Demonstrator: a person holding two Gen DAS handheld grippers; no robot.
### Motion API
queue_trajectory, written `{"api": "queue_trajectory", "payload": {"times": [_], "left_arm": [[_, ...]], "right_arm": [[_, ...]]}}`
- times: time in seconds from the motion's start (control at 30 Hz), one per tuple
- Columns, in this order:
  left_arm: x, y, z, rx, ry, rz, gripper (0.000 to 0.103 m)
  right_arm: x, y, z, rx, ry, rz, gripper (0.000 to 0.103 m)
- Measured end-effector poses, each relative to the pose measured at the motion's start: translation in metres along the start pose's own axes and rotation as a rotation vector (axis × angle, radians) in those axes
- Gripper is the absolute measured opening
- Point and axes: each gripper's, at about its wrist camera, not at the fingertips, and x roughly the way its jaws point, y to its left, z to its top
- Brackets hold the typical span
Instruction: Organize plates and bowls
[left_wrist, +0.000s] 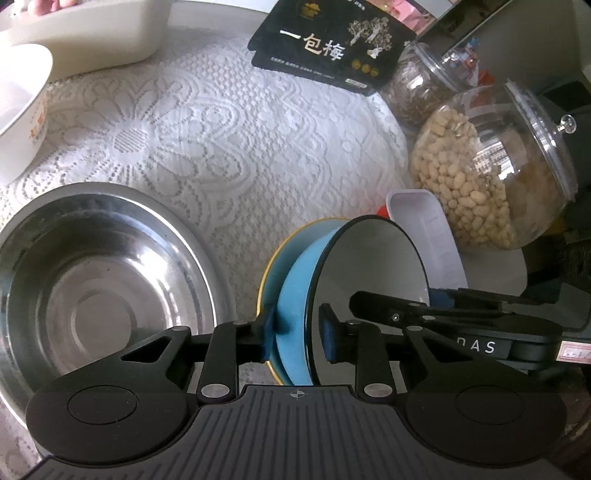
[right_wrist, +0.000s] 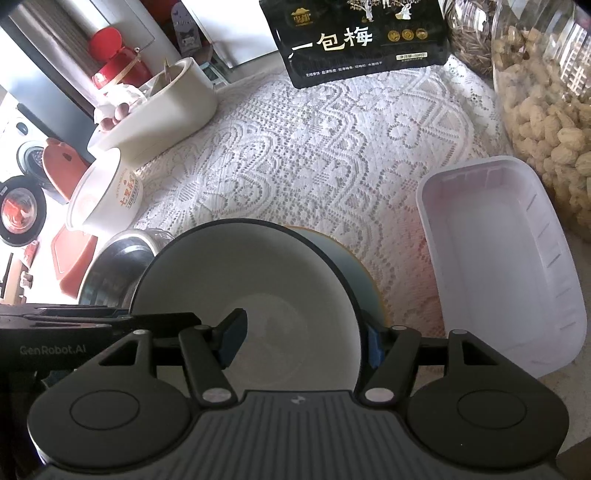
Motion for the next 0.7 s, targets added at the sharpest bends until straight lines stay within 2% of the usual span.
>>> {"api": "queue_trajectory", "payload": {"times": [0.13,0.27,0.37,0.53,0.7], "left_arm": [[-0.003,-0.001,-0.001,0.016,-0.011,0.014,0.026],[-0.015,-0.004,-0.001,0.044,-0.053,0.024,0.025],[-0.027,-0.001,0.002,0.042,-0.079,-0.011,0.024],[-0.039,0.013,0.007,0.022,-0.121,-0.013,0.024],[-0.05,0.039,0.017,-0.038,-0.18,-0.022,0.024]], "right_arm": [[-0.003,0.002,-0.001,-0.012,-0.01,-0.01,0.065],[-0.012,0.012,-0.002,-0.068,-0.043,-0.066,0.066],[-0.02,0.02,0.001,-0.098,-0.072,-0.102,0.066],[-0.027,0.034,0.015,-0.117,-0.095,-0.13,0.068],[-0.026,0.068,0.039,-0.174,-0.102,-0.144,0.079]]}}
